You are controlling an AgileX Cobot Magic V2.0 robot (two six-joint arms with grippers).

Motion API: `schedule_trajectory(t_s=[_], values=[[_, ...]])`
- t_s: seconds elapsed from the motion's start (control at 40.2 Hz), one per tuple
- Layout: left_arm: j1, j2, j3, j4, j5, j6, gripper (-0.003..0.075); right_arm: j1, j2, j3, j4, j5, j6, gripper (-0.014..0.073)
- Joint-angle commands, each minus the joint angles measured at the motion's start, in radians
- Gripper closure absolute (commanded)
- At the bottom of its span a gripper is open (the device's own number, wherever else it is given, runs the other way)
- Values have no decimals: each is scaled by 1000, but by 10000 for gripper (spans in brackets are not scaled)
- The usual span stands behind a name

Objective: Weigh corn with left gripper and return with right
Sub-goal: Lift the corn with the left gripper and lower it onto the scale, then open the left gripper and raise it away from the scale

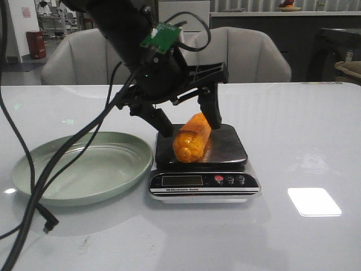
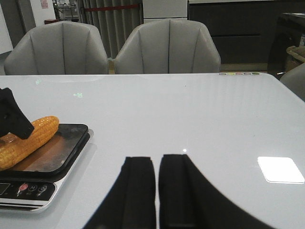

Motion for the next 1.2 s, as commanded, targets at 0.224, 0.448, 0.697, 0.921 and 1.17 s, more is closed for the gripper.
schedule_trajectory(t_s=[0.224,0.448,0.697,0.921,1.17], values=[[-6,-260,47,119,-70,-2,135,-2,-20,3,-12,-78,-2,396],[39,-471,219,137,-137,-2,135,-2,-20,3,-12,-78,-2,396],[105,-742,435,198,-161,-2,135,-2,-20,3,-12,-78,-2,396],[114,-1010,632,270,-188,-2,135,-2,-20,3,-12,-78,-2,396],[114,-1357,821,368,-194,0,136,-2,-19,3,-12,-78,-2,396]])
